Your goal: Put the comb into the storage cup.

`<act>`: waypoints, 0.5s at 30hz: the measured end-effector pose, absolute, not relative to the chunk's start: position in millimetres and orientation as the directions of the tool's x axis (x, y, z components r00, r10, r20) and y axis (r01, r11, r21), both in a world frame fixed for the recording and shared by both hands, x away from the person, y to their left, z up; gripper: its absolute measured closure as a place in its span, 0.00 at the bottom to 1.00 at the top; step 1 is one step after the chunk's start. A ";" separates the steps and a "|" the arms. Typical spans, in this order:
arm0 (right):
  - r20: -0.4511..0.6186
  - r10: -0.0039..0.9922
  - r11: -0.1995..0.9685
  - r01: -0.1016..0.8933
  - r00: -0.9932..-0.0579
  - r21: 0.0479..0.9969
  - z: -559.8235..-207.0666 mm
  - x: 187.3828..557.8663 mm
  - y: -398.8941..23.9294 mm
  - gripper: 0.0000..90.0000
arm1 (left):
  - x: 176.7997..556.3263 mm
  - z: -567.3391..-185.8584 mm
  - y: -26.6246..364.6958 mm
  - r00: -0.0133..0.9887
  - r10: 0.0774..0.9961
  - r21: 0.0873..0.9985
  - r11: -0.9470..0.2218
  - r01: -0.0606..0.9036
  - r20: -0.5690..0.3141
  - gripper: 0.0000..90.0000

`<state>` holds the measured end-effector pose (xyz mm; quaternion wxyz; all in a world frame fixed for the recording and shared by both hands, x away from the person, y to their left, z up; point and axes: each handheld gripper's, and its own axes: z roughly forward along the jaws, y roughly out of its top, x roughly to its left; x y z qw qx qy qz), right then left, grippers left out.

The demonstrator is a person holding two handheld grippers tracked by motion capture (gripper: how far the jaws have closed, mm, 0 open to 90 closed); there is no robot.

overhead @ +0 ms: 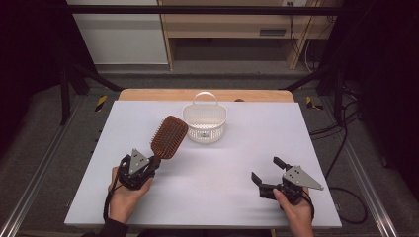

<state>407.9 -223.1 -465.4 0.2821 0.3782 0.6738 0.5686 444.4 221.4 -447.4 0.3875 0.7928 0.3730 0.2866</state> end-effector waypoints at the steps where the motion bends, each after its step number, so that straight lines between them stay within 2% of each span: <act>1: 0.062 0.828 0.060 0.197 -0.557 0.979 -465.2 407.5 -219.3 0.04 | 445.6 -448.9 220.5 0.558 0.814 0.830 -0.416 0.372 0.158 0.80; 4: 0.105 0.805 0.031 0.219 -0.584 0.975 -464.6 407.1 -206.5 0.04 | 445.8 -450.6 218.5 0.564 0.807 0.829 -0.429 0.358 0.174 0.80; 9: 0.136 0.766 0.015 0.228 -0.628 0.973 -455.6 413.5 -175.1 0.04 | 441.3 -453.5 223.5 0.545 0.824 0.852 -0.392 0.347 0.157 0.80; 15: 0.215 0.714 -0.074 0.234 -0.667 0.969 -444.0 421.9 -136.0 0.04 | 434.6 -456.7 231.6 0.530 0.840 0.877 -0.338 0.343 0.117 0.80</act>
